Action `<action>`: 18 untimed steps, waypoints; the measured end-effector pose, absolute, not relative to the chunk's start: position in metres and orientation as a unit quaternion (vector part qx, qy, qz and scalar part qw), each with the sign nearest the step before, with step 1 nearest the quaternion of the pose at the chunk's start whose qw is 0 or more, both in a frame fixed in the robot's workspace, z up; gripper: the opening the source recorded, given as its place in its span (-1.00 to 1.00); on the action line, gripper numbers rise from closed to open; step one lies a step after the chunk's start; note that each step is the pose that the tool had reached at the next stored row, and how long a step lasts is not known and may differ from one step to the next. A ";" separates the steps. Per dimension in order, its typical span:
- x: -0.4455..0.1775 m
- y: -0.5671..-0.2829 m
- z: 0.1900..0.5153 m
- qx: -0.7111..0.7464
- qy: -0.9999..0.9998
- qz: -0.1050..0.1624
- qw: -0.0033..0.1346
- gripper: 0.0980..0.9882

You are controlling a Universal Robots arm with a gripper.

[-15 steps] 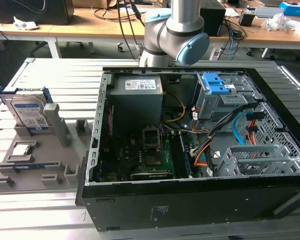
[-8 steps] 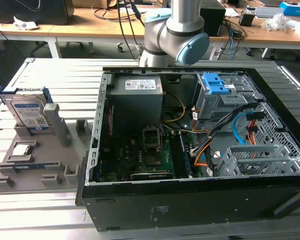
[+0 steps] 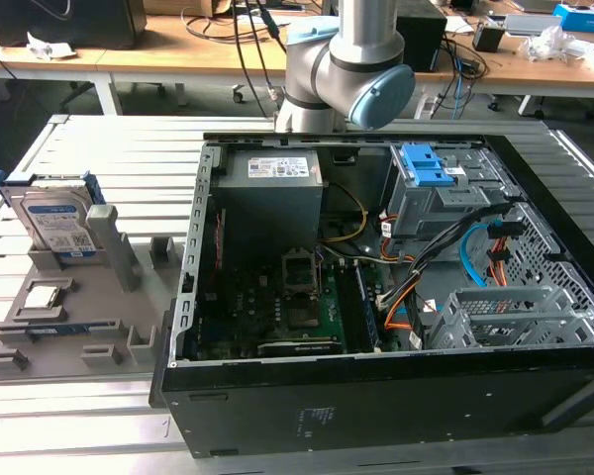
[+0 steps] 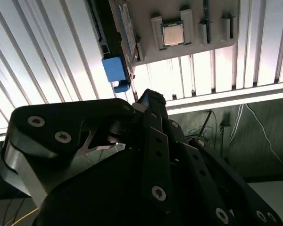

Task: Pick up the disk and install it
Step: 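Pick up the disk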

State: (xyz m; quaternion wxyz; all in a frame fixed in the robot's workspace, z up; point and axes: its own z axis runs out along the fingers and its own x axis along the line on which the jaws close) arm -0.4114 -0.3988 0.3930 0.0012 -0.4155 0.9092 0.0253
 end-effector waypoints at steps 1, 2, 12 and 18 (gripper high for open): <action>-0.411 -0.399 0.393 -0.420 0.907 0.025 0.001 -0.98; -0.411 -0.399 0.393 -0.428 0.903 0.025 0.001 -0.98; -0.411 -0.399 0.393 -0.491 0.871 0.025 -0.001 -0.98; -0.411 -0.399 0.393 -0.530 0.848 0.025 -0.002 -0.98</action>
